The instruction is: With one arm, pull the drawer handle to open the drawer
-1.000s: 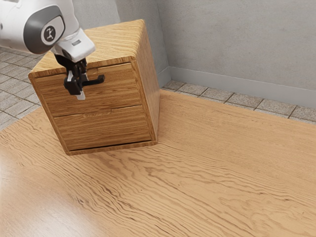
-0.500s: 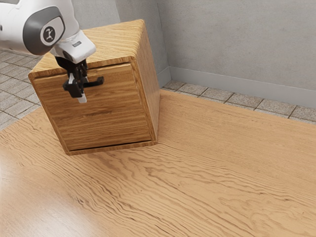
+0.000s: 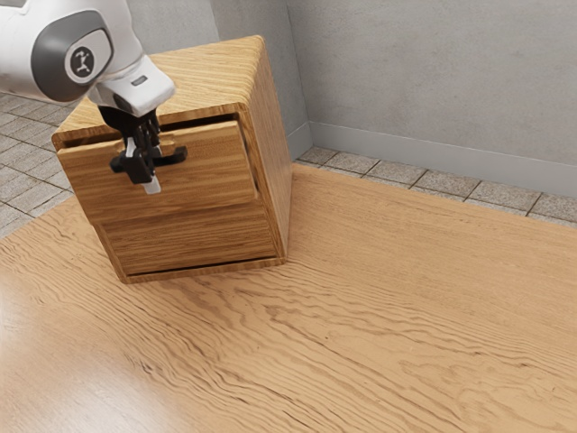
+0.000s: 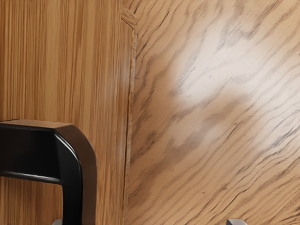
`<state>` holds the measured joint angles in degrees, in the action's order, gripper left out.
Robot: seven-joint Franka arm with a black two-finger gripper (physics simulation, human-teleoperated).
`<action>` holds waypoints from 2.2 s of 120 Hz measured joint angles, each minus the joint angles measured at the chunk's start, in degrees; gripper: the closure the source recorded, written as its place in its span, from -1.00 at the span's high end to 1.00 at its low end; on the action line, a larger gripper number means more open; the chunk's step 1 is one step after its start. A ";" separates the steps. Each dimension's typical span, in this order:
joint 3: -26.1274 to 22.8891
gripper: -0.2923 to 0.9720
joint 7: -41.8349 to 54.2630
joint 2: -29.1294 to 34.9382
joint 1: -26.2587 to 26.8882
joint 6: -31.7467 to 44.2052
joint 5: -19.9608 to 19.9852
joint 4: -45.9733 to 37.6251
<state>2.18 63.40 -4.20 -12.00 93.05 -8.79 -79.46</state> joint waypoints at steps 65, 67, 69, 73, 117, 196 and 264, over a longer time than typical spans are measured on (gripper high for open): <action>-2.33 0.04 -3.02 4.21 -1.65 0.02 0.11 -4.21; -2.10 0.04 -3.12 4.36 -1.39 0.03 0.10 -4.40; -1.74 0.04 -3.21 4.54 -1.00 0.03 0.10 -4.59; -1.63 0.04 -3.40 4.86 -0.82 0.04 0.09 -4.89; -2.50 0.06 -5.33 8.35 -0.48 0.08 0.66 -8.48; -4.00 0.07 -8.89 15.86 -0.19 0.19 2.35 -16.18; -6.69 0.06 -10.68 21.90 -0.80 0.30 4.59 -22.20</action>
<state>-4.51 52.71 17.70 -12.80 93.35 -4.20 -101.66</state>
